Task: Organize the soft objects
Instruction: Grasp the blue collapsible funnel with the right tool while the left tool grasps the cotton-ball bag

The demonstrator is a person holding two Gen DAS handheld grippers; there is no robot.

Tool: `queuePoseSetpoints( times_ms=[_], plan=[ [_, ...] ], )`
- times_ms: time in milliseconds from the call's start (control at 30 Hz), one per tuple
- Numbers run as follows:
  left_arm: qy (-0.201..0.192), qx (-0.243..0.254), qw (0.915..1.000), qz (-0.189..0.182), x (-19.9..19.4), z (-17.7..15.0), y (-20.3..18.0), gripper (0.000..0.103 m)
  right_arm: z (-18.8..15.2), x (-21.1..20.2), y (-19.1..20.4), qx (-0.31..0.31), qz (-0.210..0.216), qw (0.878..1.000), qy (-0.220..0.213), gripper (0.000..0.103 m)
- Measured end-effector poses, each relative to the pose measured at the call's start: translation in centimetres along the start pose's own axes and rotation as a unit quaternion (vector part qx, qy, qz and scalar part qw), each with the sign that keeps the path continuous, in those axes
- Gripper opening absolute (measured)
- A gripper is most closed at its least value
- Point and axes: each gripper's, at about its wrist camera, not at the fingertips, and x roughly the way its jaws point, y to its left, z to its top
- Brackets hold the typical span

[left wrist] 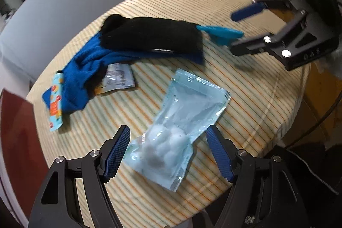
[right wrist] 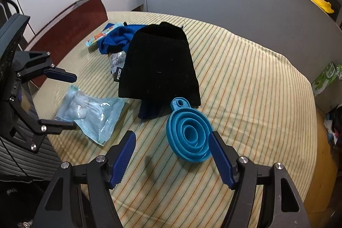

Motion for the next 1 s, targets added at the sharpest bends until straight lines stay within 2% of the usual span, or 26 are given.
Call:
queuePoseSetpoints(
  times_ms=[133, 400, 533, 600, 667, 800, 867, 1000],
  plan=[
    [0.004, 0.014, 0.9999, 0.005, 1.1, 0.3, -0.7, 0.074, 0.2, 0.8, 0.0, -0.008, -0.007, 1.000, 0.010, 0.067],
    [0.009, -0.013, 0.9998, -0.015, 2.6, 0.2, -0.2, 0.075, 0.3, 2.2, -0.3, -0.015, -0.024, 0.999, 0.019, 0.066],
    [0.009, -0.017, 0.9995, -0.024, 2.7, 0.1, -0.3, 0.075, 0.3, 2.6, -0.4, -0.016, -0.023, 0.999, 0.025, 0.059],
    [0.011, -0.024, 0.9990, -0.036, 2.7, 0.0, -0.3, 0.071, 0.3, 2.8, -0.3, -0.018, -0.026, 0.999, 0.026, 0.058],
    [0.009, -0.028, 0.9989, -0.038, 3.0, 0.3, 0.2, 0.068, 0.4, 2.8, -0.3, -0.019, -0.029, 0.999, 0.026, 0.052],
    [0.002, -0.046, 0.9981, -0.041, 2.8, 0.4, 0.9, 0.051, 0.5, 2.6, -0.7, -0.012, -0.032, 0.999, 0.025, 0.038],
    [-0.001, -0.057, 0.9974, -0.045, 2.7, 0.2, 1.3, 0.045, 0.3, 2.5, -1.1, 0.000, -0.025, 0.999, 0.022, 0.037],
    [-0.007, -0.076, 0.9957, -0.053, 2.4, -0.1, 1.9, 0.042, -0.1, 2.2, -1.4, 0.014, -0.021, 1.000, 0.016, 0.036]
  ],
)
